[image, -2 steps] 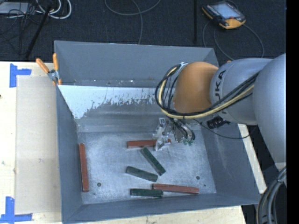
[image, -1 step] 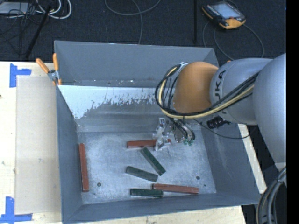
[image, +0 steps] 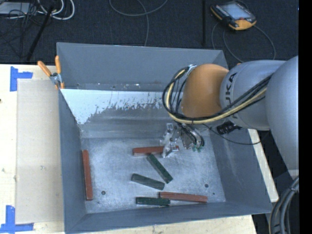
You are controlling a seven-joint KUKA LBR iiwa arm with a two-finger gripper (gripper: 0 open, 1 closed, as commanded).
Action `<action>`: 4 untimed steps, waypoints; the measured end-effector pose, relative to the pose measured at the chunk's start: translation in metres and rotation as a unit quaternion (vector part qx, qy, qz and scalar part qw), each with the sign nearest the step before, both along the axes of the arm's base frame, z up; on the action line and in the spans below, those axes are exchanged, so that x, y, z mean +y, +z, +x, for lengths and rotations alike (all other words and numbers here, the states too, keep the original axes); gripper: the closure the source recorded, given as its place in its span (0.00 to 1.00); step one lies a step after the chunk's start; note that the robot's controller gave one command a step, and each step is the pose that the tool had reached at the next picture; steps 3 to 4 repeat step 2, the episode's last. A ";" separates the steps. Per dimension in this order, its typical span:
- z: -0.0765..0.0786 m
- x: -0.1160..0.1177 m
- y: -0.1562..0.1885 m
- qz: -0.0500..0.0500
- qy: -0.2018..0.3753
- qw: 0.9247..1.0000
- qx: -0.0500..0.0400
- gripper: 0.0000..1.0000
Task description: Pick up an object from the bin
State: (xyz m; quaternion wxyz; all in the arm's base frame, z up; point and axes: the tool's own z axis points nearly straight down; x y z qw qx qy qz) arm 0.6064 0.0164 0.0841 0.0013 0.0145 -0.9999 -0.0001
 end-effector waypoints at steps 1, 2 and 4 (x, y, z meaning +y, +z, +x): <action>0.000 0.000 0.013 0.000 0.000 1.000 0.000 1.00; 0.001 0.000 0.023 0.000 0.000 1.000 -0.002 1.00; 0.001 0.000 0.023 0.000 0.000 1.000 -0.002 1.00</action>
Offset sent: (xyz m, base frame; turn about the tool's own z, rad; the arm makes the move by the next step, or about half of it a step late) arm 0.0000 0.0001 0.0416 0.0000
